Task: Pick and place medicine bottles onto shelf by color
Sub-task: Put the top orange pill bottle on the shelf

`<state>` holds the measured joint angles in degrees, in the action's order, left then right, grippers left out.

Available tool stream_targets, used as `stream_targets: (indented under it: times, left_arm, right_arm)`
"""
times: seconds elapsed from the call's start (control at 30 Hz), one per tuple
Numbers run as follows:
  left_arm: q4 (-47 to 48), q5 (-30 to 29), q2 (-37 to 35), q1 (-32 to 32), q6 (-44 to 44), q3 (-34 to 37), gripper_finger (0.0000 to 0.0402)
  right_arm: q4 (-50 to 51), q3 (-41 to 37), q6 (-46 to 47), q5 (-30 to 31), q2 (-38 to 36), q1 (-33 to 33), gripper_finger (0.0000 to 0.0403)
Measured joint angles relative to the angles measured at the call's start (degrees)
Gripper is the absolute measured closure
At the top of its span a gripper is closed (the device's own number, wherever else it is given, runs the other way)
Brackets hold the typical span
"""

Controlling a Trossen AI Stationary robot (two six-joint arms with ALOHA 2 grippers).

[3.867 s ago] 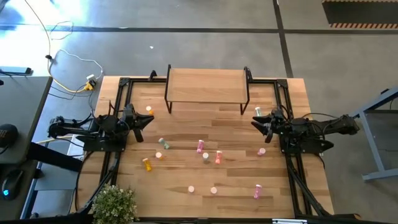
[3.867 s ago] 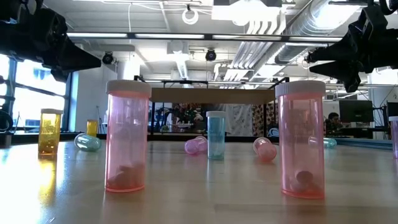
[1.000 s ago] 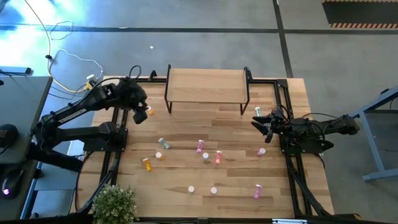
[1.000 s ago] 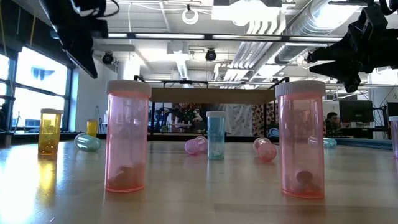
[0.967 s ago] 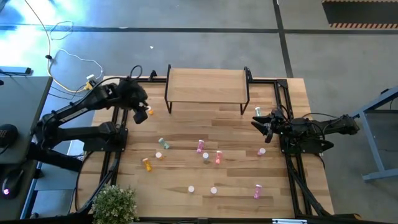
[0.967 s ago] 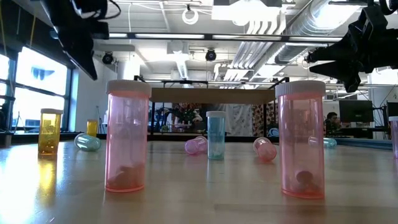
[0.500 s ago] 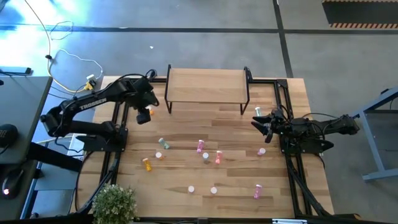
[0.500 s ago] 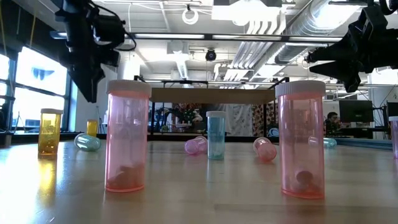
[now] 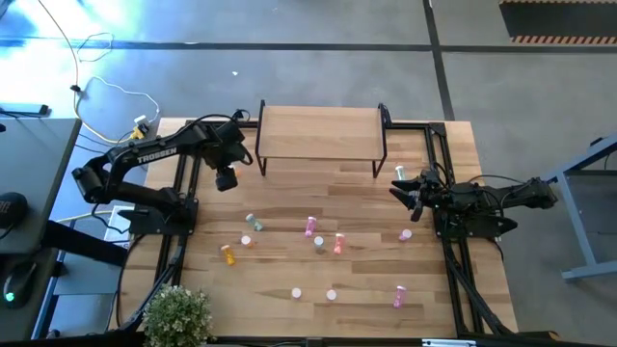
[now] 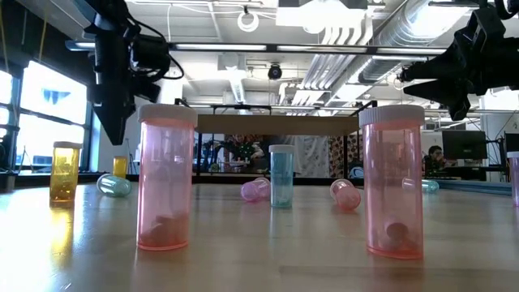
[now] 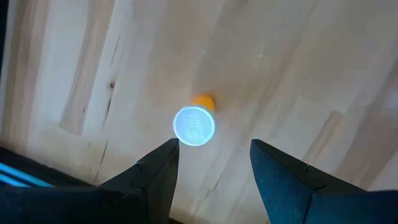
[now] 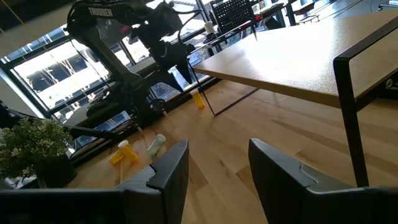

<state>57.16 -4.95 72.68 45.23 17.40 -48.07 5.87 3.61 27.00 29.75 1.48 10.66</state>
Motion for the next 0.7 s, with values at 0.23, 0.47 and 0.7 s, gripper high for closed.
stream_targets:
  times: [0.23,0.47,0.7]
  left_arm:
    - [-1.8,-1.8,0.4,0.0,-1.1,0.0,0.0211]
    - [-2.0,-1.5,1.4,0.1,-1.8,0.0,0.0211]
    - [-2.6,-0.6,1.6,1.8,-0.9,0.0,0.0211]
  right_arm:
    - [0.0,0.0,0.0,0.0,0.0,0.0,0.0245]
    - [0.0,0.0,0.0,0.0,0.0,0.0,0.0245]
    - [0.0,0.0,0.0,0.0,0.0,0.0,0.0245]
